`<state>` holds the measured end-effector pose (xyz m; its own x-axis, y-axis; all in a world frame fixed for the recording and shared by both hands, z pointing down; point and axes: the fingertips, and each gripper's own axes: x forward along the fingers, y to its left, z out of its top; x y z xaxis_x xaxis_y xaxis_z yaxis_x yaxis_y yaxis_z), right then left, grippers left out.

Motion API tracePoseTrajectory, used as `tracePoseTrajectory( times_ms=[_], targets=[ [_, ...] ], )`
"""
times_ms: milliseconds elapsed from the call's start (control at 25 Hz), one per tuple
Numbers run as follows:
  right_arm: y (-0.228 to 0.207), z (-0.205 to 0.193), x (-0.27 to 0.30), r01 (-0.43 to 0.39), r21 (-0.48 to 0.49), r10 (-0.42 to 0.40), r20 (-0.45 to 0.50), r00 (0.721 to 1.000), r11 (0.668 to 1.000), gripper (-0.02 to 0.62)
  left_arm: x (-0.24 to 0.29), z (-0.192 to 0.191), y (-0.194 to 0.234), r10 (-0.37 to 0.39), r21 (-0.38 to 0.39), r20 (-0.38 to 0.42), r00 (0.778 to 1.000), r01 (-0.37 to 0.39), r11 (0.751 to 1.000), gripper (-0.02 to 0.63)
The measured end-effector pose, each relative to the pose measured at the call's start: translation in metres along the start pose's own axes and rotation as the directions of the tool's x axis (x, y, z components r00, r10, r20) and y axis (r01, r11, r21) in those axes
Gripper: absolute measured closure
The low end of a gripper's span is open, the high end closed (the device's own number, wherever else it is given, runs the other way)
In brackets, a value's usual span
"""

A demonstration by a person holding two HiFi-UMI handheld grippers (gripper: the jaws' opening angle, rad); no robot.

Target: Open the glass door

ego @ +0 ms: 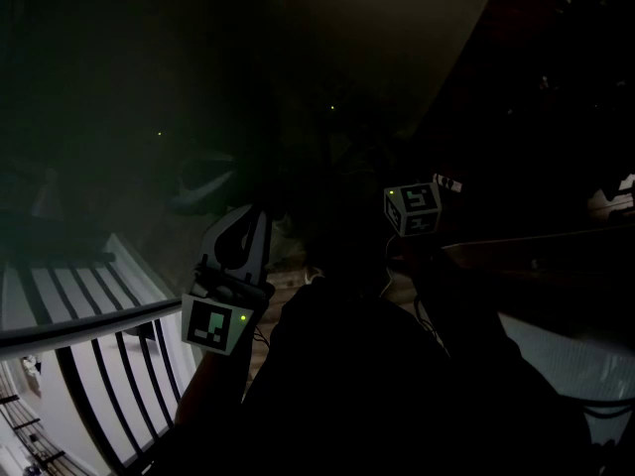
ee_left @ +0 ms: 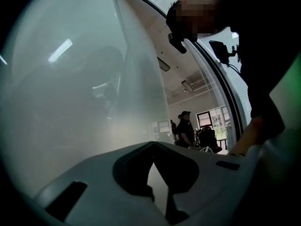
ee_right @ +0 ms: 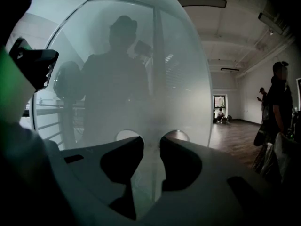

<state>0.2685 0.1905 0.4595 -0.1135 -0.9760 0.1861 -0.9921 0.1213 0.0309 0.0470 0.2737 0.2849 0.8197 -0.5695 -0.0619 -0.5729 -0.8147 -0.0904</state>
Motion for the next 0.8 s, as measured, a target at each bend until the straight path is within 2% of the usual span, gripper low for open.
tracePoseTrajectory(
  times_ms=[40, 120, 160, 240, 280, 800],
  targets=[
    [0.000, 0.001, 0.003, 0.005, 0.001, -0.005, -0.003, 1.000, 1.000, 0.492, 0.001, -0.005, 0.000, -0.013, -0.002, -0.039, 0.999, 0.013, 1.000, 0.600],
    [0.000, 0.002, 0.010, 0.013, 0.007, -0.013, -0.008, 1.000, 1.000, 0.494, -0.001, -0.024, 0.000, -0.037, -0.019, -0.200, 0.979, 0.034, 0.999, 0.600],
    [0.000, 0.002, 0.014, 0.016, 0.009, -0.015, -0.011, 1.000, 1.000, 0.494, 0.003, -0.024, 0.000, -0.051, -0.021, -0.197, 0.979, 0.048, 0.999, 0.600],
    [0.000, 0.004, 0.022, 0.018, 0.007, -0.018, -0.017, 1.000, 1.000, 0.495, 0.018, -0.003, 0.002, -0.080, -0.003, -0.022, 0.997, 0.080, 0.997, 0.600],
    [0.000, 0.004, 0.025, 0.018, 0.005, -0.018, -0.021, 1.000, 1.000, 0.495, 0.023, 0.002, 0.002, -0.092, 0.002, 0.024, 0.995, 0.092, 0.996, 0.600],
    [0.001, -0.002, 0.084, 0.016, -0.010, -0.017, -0.039, 0.999, 1.000, 0.495, 0.046, -0.014, 0.030, -0.212, -0.034, 0.046, 0.976, 0.214, 0.976, 0.600]
  ],
)
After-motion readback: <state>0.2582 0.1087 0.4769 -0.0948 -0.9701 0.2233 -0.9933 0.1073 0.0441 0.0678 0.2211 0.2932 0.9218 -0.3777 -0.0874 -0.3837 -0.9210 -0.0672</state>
